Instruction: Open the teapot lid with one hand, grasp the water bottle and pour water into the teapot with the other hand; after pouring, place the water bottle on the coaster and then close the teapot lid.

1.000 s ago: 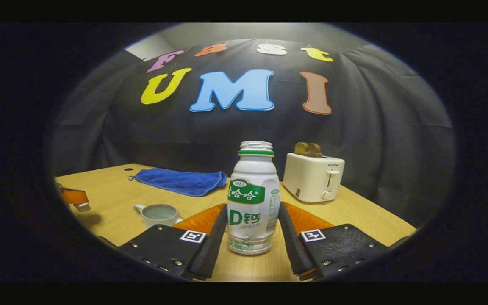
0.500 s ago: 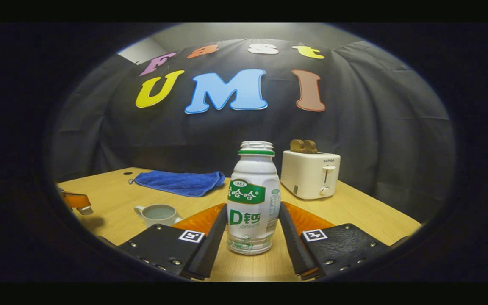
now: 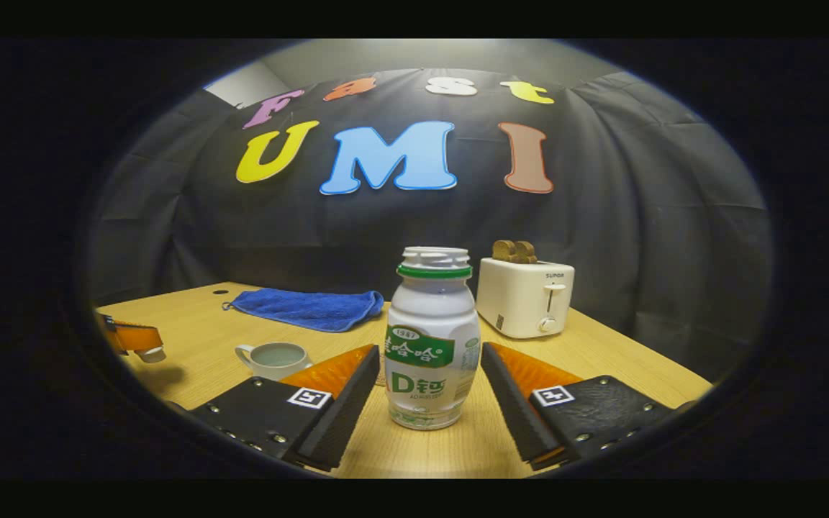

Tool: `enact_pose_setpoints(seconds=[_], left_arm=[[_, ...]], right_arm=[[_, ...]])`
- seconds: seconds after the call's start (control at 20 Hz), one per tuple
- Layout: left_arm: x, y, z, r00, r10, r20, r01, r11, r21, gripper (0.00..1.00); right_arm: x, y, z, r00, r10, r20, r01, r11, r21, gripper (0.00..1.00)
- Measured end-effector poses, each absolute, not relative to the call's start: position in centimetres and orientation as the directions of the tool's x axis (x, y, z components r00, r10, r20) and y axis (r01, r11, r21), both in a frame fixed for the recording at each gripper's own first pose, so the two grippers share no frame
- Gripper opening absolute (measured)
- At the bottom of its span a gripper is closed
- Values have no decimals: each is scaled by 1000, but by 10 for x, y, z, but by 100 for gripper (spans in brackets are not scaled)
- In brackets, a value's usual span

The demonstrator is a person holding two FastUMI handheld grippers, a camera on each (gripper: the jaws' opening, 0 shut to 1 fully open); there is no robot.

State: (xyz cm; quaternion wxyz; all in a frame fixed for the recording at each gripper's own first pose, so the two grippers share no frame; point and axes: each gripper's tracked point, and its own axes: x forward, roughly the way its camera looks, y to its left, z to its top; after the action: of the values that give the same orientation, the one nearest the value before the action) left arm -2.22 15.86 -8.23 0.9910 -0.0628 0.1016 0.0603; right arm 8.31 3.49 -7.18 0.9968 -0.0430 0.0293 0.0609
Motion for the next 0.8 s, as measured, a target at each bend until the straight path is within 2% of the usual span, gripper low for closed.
enact_pose_setpoints(seconds=[0.1, 0.2, 0.35, 0.4, 0.5, 0.6, 0.7, 0.75, 0.8], left_arm=[[-17, 151, -75, 977, 91, -195, -114, 987, -109, 13], [-9, 141, -67, 981, 70, -179, -90, 990, -105, 13], [6, 122, -52, 988, 28, -149, -45, 993, -109, 13], [12, 115, -46, 990, 16, -140, -30, 994, -103, 17], [23, 105, -36, 992, 2, -125, -13, 996, -89, 13], [29, 95, -31, 993, -8, -118, -2, 997, -83, 17], [32, 88, -31, 993, -14, -119, 5, 997, -82, 13], [32, 85, -32, 992, -16, -122, 6, 997, -81, 13], [33, 83, -32, 992, -17, -125, 7, 997, -80, 13]], right_arm=[[81, 33, -70, 992, 118, -54, -122, 989, -83, 88], [78, 31, -67, 992, 117, -39, -120, 990, -73, 97], [74, 28, -66, 992, 120, -26, -121, 991, -60, 97], [72, 27, -65, 992, 124, -19, -125, 991, -56, 97], [73, 24, -63, 992, 125, -10, -125, 991, -48, 97], [77, 24, -65, 991, 133, -12, -134, 989, -57, 97], [83, 31, -68, 988, 152, -23, -154, 986, -61, 97], [88, 32, -72, 988, 154, -31, -155, 985, -68, 95], [92, 34, -75, 987, 156, -41, -159, 984, -76, 86]])
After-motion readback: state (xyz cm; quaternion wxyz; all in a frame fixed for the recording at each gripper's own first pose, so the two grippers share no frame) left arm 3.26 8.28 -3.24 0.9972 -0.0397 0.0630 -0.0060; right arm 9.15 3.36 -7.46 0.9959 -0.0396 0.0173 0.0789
